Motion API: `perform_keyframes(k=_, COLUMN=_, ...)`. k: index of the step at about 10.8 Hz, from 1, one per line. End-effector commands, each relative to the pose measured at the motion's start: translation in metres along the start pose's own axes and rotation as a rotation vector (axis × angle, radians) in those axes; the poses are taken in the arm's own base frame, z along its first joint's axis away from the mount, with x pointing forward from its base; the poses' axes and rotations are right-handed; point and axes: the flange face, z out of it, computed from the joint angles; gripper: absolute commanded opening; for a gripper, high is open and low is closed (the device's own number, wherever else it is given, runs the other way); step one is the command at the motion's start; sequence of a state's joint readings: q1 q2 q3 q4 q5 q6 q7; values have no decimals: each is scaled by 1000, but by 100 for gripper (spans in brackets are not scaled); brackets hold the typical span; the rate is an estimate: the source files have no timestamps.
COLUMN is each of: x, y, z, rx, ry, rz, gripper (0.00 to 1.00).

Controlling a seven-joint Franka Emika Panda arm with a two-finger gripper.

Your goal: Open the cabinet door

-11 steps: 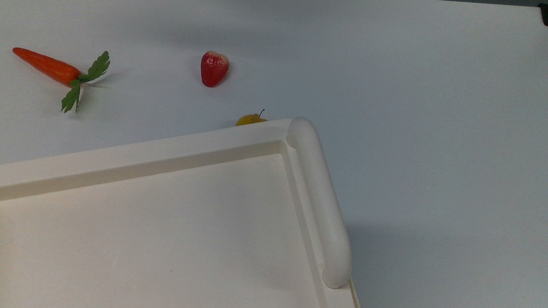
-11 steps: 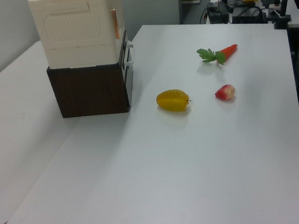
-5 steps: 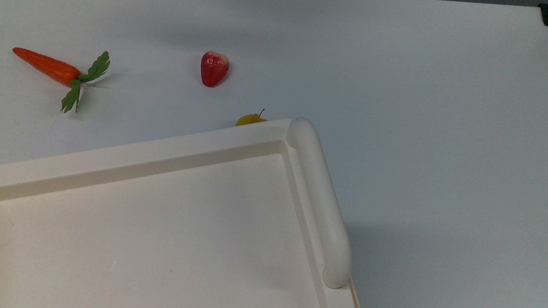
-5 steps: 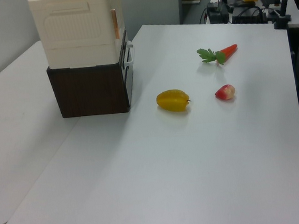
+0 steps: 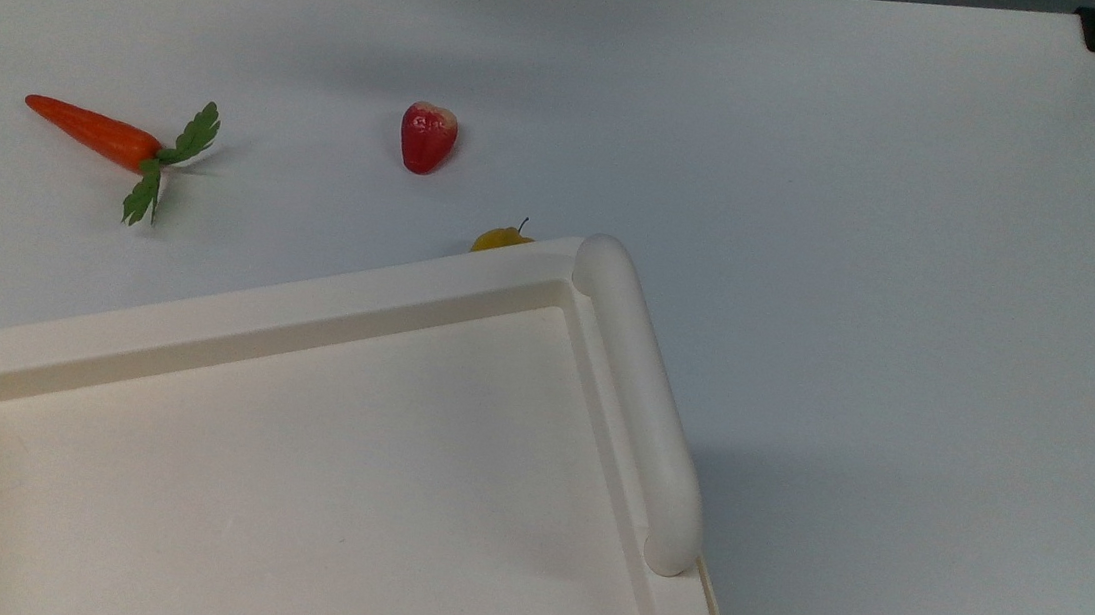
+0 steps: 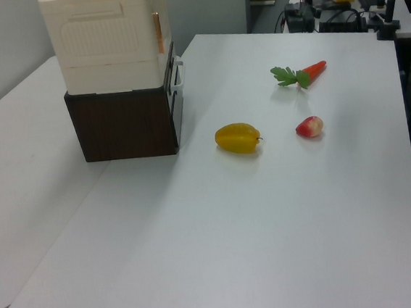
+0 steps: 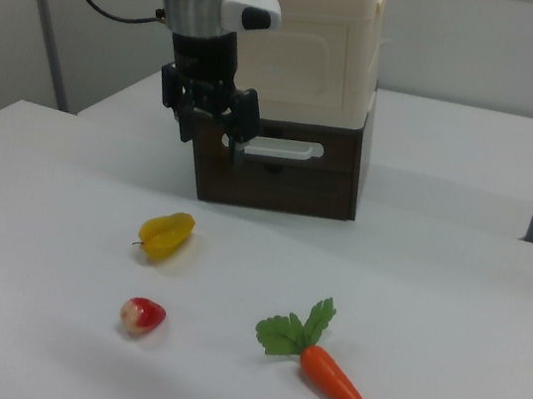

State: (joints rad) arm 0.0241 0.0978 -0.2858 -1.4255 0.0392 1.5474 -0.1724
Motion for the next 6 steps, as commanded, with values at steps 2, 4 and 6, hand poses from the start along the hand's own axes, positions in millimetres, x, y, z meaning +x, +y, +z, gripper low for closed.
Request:
perform_keyframes(k=2, x=-5, y=12, z=-2, rx=93, ry=20, rz=-33, gripper=100)
perform_keyframes(k=4, x=-2, y=10, z=1, rx=90, ry=16, rz=-28, gripper=100)
perform_keyframes(k=6, x=7, y=9, z=8, rx=88, ry=38, rz=-36, gripper=100)
